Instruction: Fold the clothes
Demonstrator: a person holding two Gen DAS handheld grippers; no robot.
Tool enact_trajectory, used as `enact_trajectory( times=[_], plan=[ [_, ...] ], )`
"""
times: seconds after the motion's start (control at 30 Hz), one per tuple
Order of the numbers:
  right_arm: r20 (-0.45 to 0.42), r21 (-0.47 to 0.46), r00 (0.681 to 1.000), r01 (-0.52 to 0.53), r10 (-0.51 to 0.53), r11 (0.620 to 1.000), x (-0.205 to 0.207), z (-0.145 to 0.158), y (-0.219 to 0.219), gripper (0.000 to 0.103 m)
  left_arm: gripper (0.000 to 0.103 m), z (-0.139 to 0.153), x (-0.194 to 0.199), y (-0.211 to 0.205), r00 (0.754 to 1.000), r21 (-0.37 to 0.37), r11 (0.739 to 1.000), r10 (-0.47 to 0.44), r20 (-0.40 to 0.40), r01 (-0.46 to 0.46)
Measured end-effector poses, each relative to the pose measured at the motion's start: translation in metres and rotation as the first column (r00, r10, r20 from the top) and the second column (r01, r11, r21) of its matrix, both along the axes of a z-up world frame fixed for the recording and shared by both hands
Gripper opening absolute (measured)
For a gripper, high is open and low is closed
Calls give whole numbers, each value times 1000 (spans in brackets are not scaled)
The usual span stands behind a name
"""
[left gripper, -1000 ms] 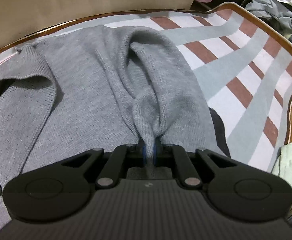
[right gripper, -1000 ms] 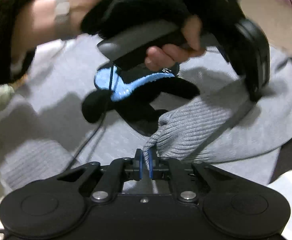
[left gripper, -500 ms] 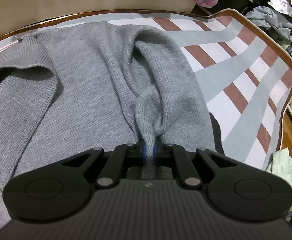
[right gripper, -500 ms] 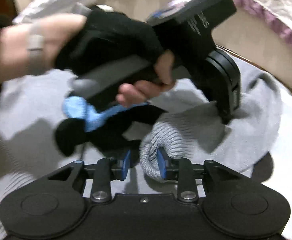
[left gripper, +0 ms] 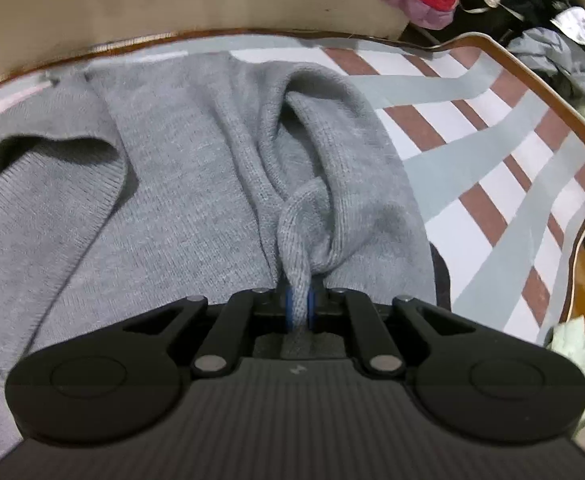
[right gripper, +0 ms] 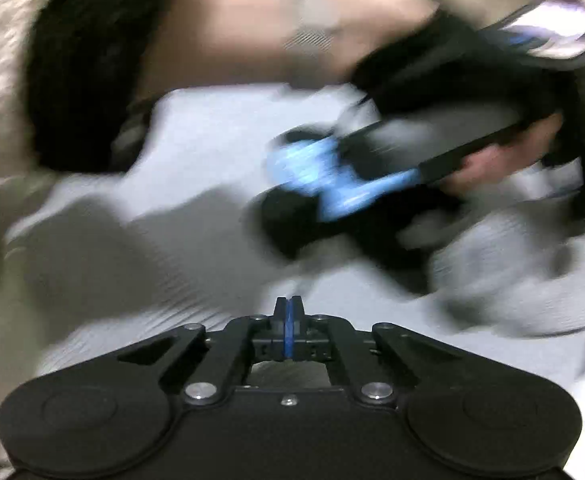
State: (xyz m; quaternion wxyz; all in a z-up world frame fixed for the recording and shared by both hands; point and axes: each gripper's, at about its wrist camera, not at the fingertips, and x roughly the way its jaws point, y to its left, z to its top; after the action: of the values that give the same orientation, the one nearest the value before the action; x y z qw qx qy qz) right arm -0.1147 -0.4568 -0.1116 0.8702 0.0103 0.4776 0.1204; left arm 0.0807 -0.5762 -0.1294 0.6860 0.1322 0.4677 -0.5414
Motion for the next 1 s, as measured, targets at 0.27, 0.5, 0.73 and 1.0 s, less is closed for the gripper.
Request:
enact_trajectory(
  times=[0.27, 0.5, 0.73, 1.0],
  plan=[
    [134, 231, 886, 409, -445, 883, -25, 21, -95, 37, 39, 51, -9, 134, 980, -281, 943, 196, 37, -178],
    [95, -223, 987, 151, -133, 963, 21, -7, -57, 51, 28, 19, -62, 174, 980, -164, 985, -14, 199, 47],
    [61, 155, 927, 357, -370, 921, 12, -9, -119, 8, 28, -8, -66, 160, 994, -215, 977, 23, 109, 1],
    [-52, 519, 864, 452, -501, 725, -5, -21, -164, 9, 6, -28, -62, 143, 995, -219, 971, 103, -1, -101]
  ],
)
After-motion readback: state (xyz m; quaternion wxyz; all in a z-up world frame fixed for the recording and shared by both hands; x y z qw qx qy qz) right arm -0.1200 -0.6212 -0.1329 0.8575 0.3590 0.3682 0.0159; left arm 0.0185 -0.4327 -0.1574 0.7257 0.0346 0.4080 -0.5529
